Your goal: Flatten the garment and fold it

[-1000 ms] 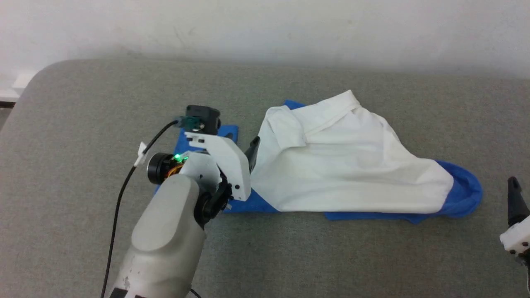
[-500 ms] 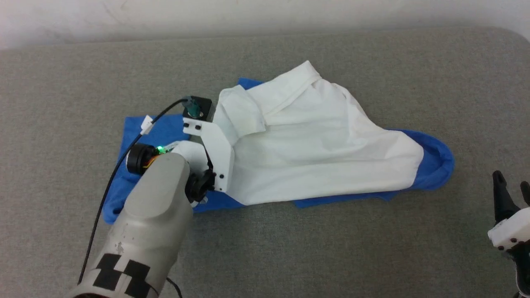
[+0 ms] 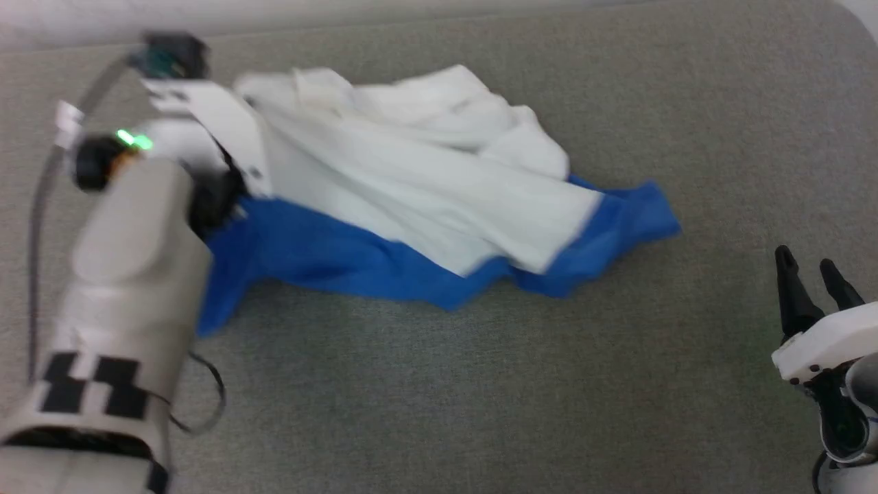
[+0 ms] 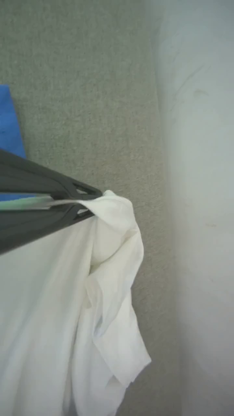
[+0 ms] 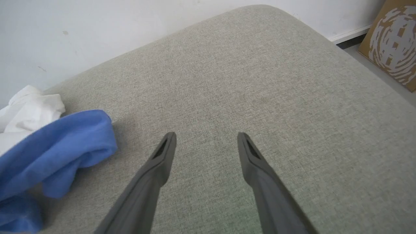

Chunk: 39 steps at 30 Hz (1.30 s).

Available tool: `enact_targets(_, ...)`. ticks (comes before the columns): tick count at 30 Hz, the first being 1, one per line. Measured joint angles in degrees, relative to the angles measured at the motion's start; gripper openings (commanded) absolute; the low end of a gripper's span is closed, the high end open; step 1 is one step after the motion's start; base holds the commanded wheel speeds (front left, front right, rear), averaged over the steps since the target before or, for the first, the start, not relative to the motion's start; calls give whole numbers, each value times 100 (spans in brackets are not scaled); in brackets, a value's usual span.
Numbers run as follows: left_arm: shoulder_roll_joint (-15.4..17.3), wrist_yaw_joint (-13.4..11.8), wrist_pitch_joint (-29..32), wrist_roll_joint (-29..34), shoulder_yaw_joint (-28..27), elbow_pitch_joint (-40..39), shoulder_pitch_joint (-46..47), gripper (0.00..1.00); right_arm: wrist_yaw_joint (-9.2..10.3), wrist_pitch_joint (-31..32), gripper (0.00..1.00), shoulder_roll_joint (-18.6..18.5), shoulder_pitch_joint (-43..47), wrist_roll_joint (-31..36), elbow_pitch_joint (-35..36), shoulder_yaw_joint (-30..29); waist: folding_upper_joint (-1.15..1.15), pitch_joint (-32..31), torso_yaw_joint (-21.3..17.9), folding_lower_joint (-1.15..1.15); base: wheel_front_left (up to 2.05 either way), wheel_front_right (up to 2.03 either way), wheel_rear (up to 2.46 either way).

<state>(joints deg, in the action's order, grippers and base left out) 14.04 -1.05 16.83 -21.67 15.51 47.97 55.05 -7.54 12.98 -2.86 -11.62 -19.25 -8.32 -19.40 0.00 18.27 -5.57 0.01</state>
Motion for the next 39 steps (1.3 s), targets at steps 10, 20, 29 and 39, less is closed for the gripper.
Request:
enact_targets(10, 137, -59, -504, -69, -165, 311, 482, 100, 0, -93, 100, -4, 5, -47, -54, 153, 0, 292, -263, 0, 0, 0, 0)
enact_targets(20, 66, 302, -2125, -459, -532, -303, 143, 100, 0, -53, 100, -5, 104, 14, 53, 391, 0, 17, 31, -1, 0, 0, 0)
enact_targets(29, -87, -13, -3106, -710, -1036, -1808, -2182, 100, 0, 145, 100, -4, 513, 62, 167, 757, 0, -613, 495, -2, 0, 0, 0)
enact_targets(39, -664, -417, -3137, -1057, -1182, -3028, -4481, 100, 0, 471, 100, -8, 823, 114, 165, 1445, 0, -1176, 932, -3, 0, 0, 0)
